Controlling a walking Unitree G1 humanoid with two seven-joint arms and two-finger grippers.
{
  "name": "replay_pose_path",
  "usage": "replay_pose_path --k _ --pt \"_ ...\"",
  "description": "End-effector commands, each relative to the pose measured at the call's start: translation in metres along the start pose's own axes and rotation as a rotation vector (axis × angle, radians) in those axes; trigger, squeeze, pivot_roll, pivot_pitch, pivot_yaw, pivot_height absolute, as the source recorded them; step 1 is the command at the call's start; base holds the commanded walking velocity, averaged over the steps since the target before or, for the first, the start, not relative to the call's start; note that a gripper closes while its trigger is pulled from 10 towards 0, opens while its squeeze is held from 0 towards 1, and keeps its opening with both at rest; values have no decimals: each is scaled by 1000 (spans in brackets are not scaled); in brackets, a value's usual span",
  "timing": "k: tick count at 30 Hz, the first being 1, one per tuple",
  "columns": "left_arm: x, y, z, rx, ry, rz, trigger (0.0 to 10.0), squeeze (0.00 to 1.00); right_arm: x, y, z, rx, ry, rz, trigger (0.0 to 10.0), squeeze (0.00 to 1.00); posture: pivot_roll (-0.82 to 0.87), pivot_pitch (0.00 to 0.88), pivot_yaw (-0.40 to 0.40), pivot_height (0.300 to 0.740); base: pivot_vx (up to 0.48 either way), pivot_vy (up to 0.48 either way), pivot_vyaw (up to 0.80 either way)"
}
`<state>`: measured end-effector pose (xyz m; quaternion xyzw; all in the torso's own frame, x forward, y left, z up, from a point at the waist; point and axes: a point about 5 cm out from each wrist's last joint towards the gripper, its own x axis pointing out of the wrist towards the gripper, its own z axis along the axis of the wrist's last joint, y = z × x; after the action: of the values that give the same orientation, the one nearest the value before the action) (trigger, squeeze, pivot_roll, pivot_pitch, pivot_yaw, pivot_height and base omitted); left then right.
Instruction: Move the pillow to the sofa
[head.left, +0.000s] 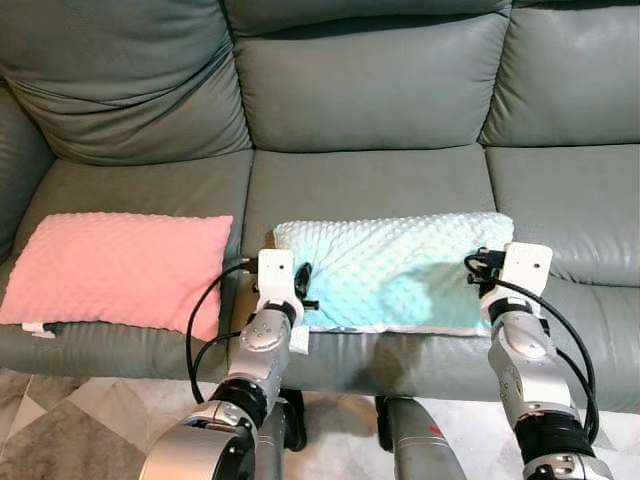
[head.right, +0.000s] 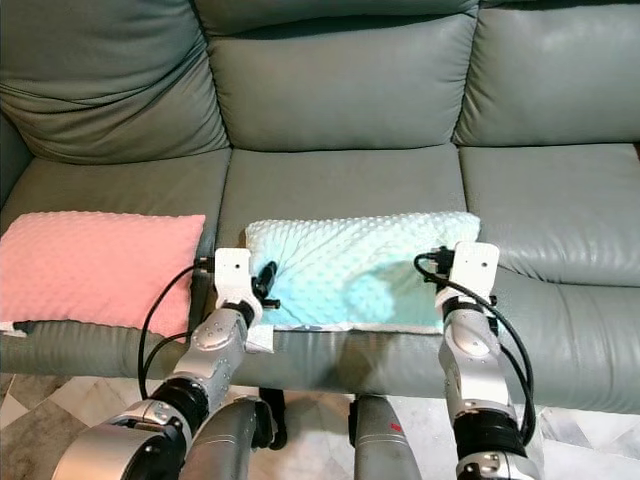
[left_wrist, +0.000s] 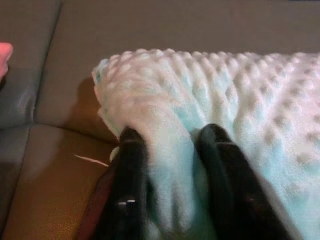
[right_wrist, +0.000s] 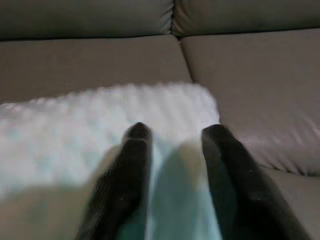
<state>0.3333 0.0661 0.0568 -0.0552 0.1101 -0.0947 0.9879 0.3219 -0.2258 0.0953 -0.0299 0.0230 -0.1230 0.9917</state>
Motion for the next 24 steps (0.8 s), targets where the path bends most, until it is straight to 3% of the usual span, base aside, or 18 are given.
replay_pose_path --k 1,9,16,22,24 --pt "-7 3 -18 4 65 22 10000 1000 -4 -4 -11 -1 36 -20 10000 1000 -97 419 158 740 0 0 0" --pt "-9 -2 -23 24 83 14 10000 1000 -1 -5 -8 -2 24 -28 10000 1000 -93 422 158 740 0 0 0" --pt "-12 -5 -29 22 101 -5 10000 1000 -5 5 -5 10 7 -2 10000 1000 -90 423 159 740 0 0 0" --pt "-14 6 -30 16 99 -13 10000 1000 -24 24 -11 25 40 87 10000 1000 -87 423 157 740 0 0 0" --pt "-14 13 -26 16 75 -20 10000 1000 -40 26 -16 -24 69 86 10000 1000 -84 426 156 740 0 0 0"
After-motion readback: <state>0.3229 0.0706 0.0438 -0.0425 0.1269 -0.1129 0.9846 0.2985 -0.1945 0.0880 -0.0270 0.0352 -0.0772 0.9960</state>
